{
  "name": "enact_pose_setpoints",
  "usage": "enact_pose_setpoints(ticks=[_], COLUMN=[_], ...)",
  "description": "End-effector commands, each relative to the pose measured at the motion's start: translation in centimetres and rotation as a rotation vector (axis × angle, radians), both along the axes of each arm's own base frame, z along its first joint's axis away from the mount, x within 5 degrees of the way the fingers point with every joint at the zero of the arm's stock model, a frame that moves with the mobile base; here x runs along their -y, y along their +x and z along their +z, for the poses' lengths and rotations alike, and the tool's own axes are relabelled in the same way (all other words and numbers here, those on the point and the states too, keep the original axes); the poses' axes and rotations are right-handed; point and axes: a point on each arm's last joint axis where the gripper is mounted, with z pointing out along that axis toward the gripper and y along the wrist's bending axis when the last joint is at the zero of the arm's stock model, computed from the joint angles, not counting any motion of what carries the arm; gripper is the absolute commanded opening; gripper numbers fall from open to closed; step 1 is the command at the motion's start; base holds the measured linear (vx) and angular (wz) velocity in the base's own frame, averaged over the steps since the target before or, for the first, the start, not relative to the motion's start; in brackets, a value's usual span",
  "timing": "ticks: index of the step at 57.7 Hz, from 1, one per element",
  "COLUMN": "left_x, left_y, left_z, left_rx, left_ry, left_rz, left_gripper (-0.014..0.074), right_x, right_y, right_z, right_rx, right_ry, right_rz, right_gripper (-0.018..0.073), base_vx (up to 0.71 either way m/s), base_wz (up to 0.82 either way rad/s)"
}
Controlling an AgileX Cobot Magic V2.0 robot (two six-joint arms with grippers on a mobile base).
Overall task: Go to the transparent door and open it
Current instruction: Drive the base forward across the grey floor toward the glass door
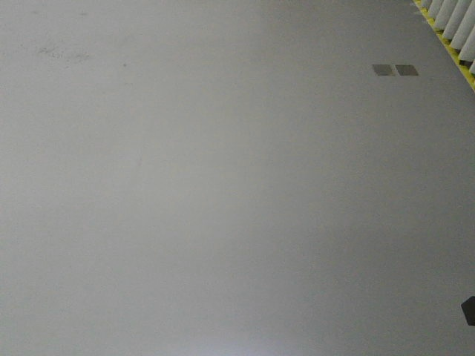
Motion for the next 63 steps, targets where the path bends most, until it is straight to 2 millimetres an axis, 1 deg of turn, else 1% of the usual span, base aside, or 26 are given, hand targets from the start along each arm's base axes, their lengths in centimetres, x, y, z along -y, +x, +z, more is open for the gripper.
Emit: enact_pose_setpoints(ticks=[1,37,50,63], left_x=[0.05,0.05,0.05,0.05], left_y=[-0.03,-0.03,-0.03,-0.03], left_z=[0.22,0.22,0.22,0.22], left_rx=[0.068,0.068,0.068,0.068], left_ry=[-0.009,-0.009,-0.009,-0.009], left_rz=[-0.008,-0.008,-0.008,-0.008], left_gripper=[-0.0006,-0.0006,-0.0006,-0.0006], right_x=[0.03,0.03,0.03,0.03], right_y=[-0.08,-0.08,-0.08,-0.08], right_z=[0.69,0.69,0.69,0.69], right_rx=[0.092,0.092,0.092,0.092], right_ry=[-0.018,-0.018,-0.018,-0.018], right_rz=[-0.005,-0.005,-0.005,-0.005], right_gripper=[-0.0006,-0.0006,-0.0006,-0.0006], base_vx=[0.43,0.47,0.49,0.51], base_wz=[-0.02,0.03,0.27,0.47])
